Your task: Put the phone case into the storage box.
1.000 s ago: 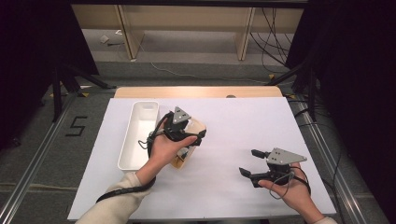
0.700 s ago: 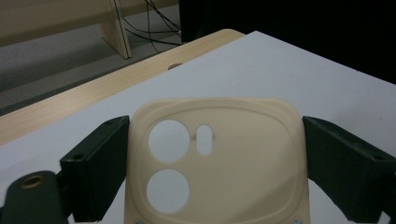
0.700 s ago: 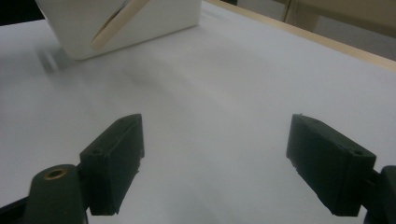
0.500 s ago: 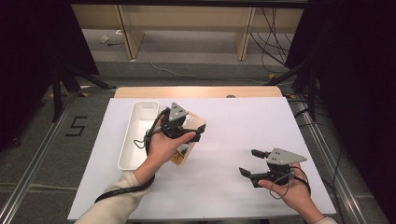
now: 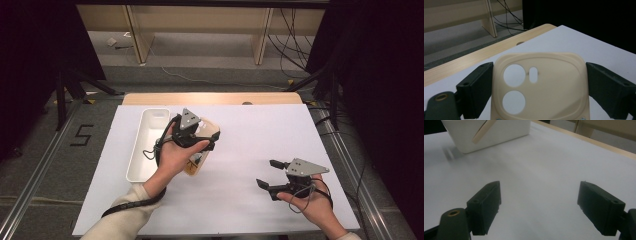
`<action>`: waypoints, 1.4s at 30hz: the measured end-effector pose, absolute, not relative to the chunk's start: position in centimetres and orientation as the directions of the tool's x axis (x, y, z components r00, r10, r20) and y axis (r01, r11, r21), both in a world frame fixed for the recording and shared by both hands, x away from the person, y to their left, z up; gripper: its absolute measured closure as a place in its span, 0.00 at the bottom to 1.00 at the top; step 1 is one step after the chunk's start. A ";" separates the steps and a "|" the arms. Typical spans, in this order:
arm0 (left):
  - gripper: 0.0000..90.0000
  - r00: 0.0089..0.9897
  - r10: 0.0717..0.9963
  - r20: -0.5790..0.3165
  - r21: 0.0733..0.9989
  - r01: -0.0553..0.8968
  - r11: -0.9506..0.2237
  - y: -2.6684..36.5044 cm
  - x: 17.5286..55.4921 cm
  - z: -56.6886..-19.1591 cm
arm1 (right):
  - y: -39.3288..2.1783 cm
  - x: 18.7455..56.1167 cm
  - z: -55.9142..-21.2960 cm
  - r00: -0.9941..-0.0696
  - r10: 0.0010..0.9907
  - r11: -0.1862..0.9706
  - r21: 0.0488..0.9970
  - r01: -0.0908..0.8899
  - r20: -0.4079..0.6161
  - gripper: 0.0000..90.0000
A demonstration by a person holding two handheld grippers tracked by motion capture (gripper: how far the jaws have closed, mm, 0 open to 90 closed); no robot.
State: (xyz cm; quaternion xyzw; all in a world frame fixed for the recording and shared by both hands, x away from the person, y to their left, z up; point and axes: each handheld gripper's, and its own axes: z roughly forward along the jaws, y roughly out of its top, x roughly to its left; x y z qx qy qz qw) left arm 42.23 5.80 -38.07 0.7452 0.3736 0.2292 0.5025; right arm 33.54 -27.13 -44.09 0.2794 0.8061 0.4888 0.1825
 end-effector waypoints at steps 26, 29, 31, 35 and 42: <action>0.13 0.602 0.798 -0.011 0.939 0.281 -0.199 6.4 41.9 -36.4 | -27.1 33.5 -44.2 -0.780 0.626 0.366 0.889 0.274 -0.017 0.22; 0.13 0.602 0.799 -0.010 0.940 0.279 -0.198 6.5 41.9 -36.3 | -27.1 33.5 -44.1 -0.780 0.626 0.365 0.889 0.274 -0.017 0.22; 0.13 0.601 0.799 -0.011 0.941 0.277 -0.196 6.5 41.9 -36.2 | -27.1 33.5 -44.2 -0.780 0.625 0.364 0.890 0.274 -0.015 0.23; 0.13 0.597 0.802 -0.012 0.943 0.274 -0.190 6.7 41.9 -36.0 | -27.1 33.5 -44.2 -0.780 0.626 0.364 0.890 0.276 -0.014 0.23; 0.12 0.593 0.805 -0.015 0.946 0.270 -0.181 6.9 41.9 -35.7 | -27.1 33.5 -44.2 -0.779 0.626 0.364 0.890 0.276 -0.015 0.23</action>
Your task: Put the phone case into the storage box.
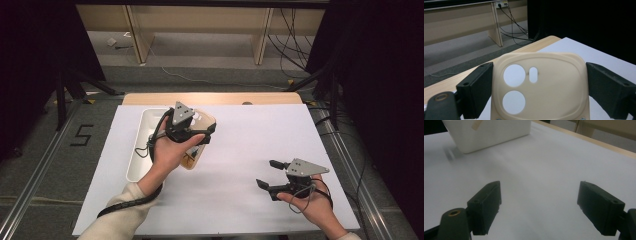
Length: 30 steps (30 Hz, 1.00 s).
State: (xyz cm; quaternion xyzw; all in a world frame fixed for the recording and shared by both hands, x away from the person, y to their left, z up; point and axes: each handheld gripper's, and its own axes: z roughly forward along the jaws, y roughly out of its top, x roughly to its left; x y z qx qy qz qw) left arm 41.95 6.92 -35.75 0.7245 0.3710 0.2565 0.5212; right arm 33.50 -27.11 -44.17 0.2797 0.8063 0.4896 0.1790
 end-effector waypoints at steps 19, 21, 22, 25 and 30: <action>0.12 0.574 0.819 -0.015 0.954 0.255 -0.161 7.9 42.0 -34.7 | -27.1 33.5 -44.2 -0.779 0.627 0.363 0.889 0.279 -0.011 0.23; 0.12 0.572 0.820 -0.016 0.955 0.252 -0.157 8.0 42.0 -34.6 | -27.1 33.5 -44.2 -0.779 0.627 0.363 0.889 0.279 -0.012 0.23; 0.12 0.570 0.822 -0.017 0.955 0.252 -0.155 8.1 42.0 -34.5 | -27.1 33.5 -44.2 -0.779 0.627 0.363 0.889 0.279 -0.012 0.23; 0.12 0.568 0.823 -0.019 0.957 0.250 -0.150 8.2 42.0 -34.4 | -27.1 33.5 -44.2 -0.779 0.626 0.364 0.889 0.278 -0.013 0.23; 0.12 0.567 0.824 -0.022 0.957 0.250 -0.147 8.4 42.1 -34.3 | -27.1 33.5 -44.2 -0.779 0.627 0.364 0.889 0.278 -0.012 0.23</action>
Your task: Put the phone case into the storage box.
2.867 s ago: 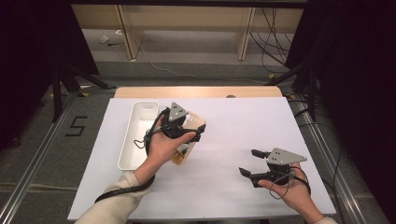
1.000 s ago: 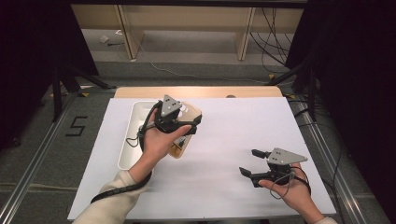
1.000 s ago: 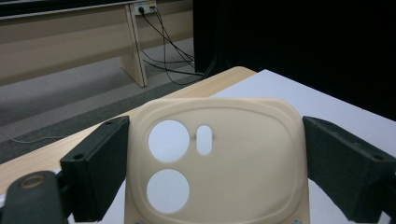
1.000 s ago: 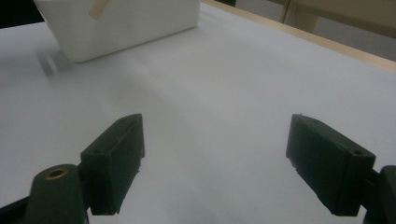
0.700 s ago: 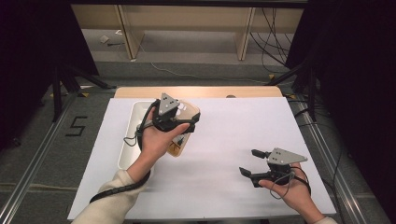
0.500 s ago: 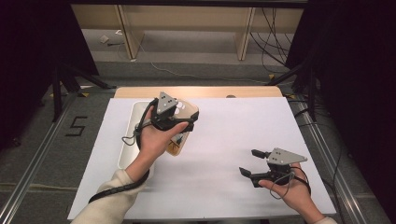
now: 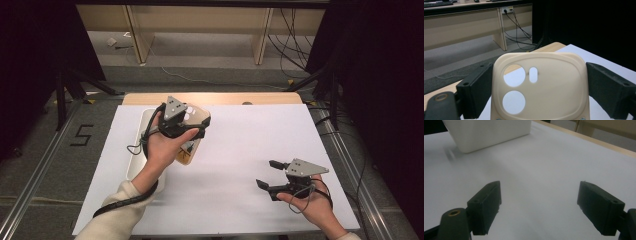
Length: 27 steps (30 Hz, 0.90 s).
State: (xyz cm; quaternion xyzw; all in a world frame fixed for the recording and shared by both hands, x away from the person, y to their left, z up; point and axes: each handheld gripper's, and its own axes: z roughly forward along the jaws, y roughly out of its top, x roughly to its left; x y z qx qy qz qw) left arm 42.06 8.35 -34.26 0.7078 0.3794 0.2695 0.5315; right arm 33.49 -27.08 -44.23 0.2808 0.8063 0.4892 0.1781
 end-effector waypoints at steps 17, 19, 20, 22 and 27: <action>0.12 0.552 0.833 -0.028 0.961 0.243 -0.129 9.0 42.2 -33.7 | -27.1 33.5 -44.3 -0.779 0.626 0.364 0.888 0.280 -0.011 0.23; 0.12 0.551 0.834 -0.027 0.962 0.243 -0.129 9.1 42.2 -33.7 | -27.1 33.5 -44.3 -0.780 0.626 0.366 0.888 0.280 -0.012 0.23; 0.12 0.549 0.835 -0.029 0.962 0.243 -0.127 9.1 42.2 -33.7 | -27.1 33.5 -44.3 -0.779 0.626 0.365 0.888 0.280 -0.012 0.23; 0.12 0.549 0.835 -0.029 0.962 0.242 -0.126 9.2 42.2 -33.6 | -27.1 33.5 -44.3 -0.779 0.627 0.364 0.888 0.280 -0.011 0.23; 0.12 0.546 0.837 -0.028 0.963 0.239 -0.124 9.3 42.2 -33.5 | -27.1 33.5 -44.3 -0.780 0.626 0.366 0.888 0.280 -0.012 0.23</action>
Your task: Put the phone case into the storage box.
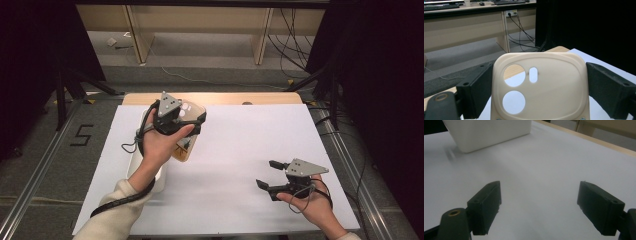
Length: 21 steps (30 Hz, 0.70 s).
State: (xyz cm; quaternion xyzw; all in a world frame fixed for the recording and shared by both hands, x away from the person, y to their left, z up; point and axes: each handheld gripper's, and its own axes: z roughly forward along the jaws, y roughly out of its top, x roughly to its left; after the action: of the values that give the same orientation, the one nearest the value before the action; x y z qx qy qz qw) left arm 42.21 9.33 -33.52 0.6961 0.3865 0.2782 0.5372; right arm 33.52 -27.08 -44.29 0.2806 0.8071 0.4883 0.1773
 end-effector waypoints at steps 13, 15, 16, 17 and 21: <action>0.12 0.538 0.842 -0.032 0.967 0.230 -0.110 9.6 42.2 -33.2 | -27.1 33.5 -44.3 -0.781 0.625 0.367 0.886 0.283 -0.010 0.23; 0.12 0.534 0.844 -0.035 0.968 0.229 -0.105 9.6 42.2 -33.1 | -27.1 33.5 -44.3 -0.780 0.625 0.367 0.886 0.283 -0.010 0.23; 0.12 0.534 0.845 -0.036 0.968 0.229 -0.104 9.6 42.2 -33.1 | -27.1 33.5 -44.3 -0.781 0.625 0.367 0.886 0.282 -0.010 0.23; 0.12 0.533 0.845 -0.035 0.968 0.228 -0.104 9.7 42.2 -33.1 | -27.1 33.5 -44.3 -0.781 0.625 0.367 0.886 0.282 -0.010 0.23; 0.12 0.531 0.847 -0.036 0.969 0.226 -0.101 9.8 42.2 -33.0 | -27.1 33.5 -44.3 -0.781 0.625 0.367 0.886 0.283 -0.010 0.23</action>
State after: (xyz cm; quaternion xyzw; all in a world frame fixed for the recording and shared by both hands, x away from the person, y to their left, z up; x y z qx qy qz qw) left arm 42.21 9.84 -32.96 0.6849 0.3917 0.2850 0.5443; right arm 33.53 -27.07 -44.31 0.2807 0.8080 0.4875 0.1754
